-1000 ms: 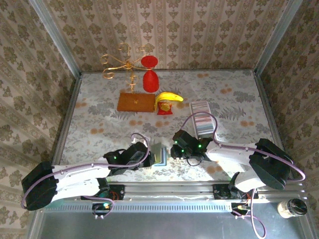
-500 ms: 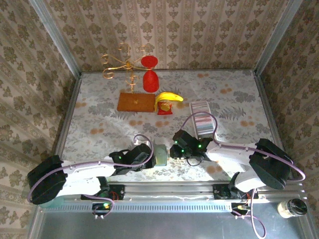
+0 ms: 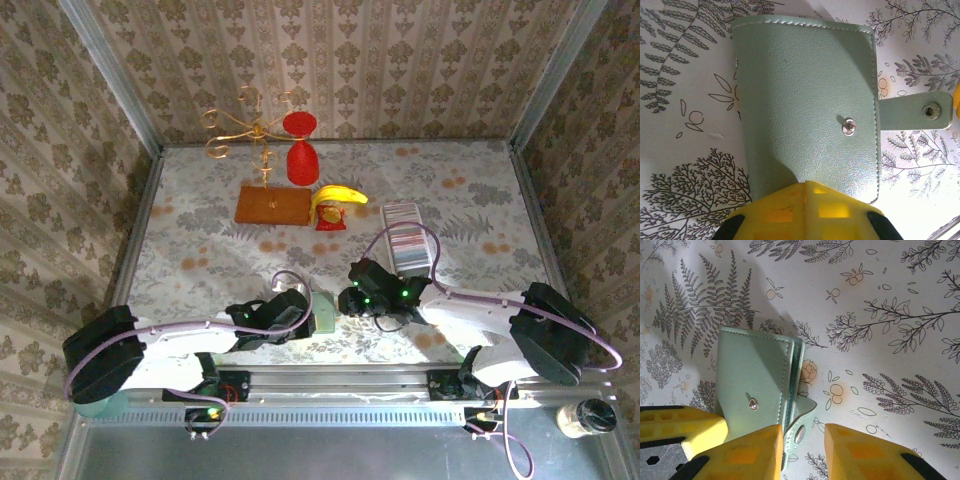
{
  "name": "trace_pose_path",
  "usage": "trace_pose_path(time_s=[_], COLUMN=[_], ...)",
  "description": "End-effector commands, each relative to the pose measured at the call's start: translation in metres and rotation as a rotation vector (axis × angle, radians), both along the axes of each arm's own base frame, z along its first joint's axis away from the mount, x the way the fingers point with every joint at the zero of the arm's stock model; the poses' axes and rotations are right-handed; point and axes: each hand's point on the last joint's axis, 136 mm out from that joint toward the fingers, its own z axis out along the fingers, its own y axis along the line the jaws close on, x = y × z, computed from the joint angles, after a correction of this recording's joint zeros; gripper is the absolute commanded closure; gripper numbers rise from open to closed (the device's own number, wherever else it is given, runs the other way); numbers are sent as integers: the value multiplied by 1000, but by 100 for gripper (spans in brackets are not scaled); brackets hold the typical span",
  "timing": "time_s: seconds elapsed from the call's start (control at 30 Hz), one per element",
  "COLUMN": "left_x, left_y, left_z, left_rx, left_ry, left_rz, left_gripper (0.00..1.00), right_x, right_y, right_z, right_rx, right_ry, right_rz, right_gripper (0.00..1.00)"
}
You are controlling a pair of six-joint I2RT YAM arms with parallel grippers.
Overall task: Put the credit cards into the card holder
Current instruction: Close the card holder at the bottom-center of the table.
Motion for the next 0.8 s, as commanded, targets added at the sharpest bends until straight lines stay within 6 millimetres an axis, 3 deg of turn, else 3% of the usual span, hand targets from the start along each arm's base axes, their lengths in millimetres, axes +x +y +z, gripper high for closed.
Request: trace_pose_path(time_s=[0.0, 0.2, 0.53, 0.6, 0.77], left_x=[-4, -5, -6, -6, -5], left_y=[6, 8, 9, 9, 10], left_z=[-6, -8, -8, -8, -7], left_rx=[44, 49, 51, 50, 52], left_ry=[20, 22, 23, 22, 20], left_rz=[4, 7, 9, 7, 10], left_gripper=[94, 95, 95, 95, 96], right_x=[1, -1, 1, 1, 2], right_y=[9, 10, 20, 21, 22], right_z=[9, -1, 10, 10, 5], right_rx=[23, 0, 33, 25, -9], right_ry=[-4, 25, 8, 11, 22], right_rz=[17, 28, 42, 46, 47], right_gripper=[71, 70, 62, 56, 59])
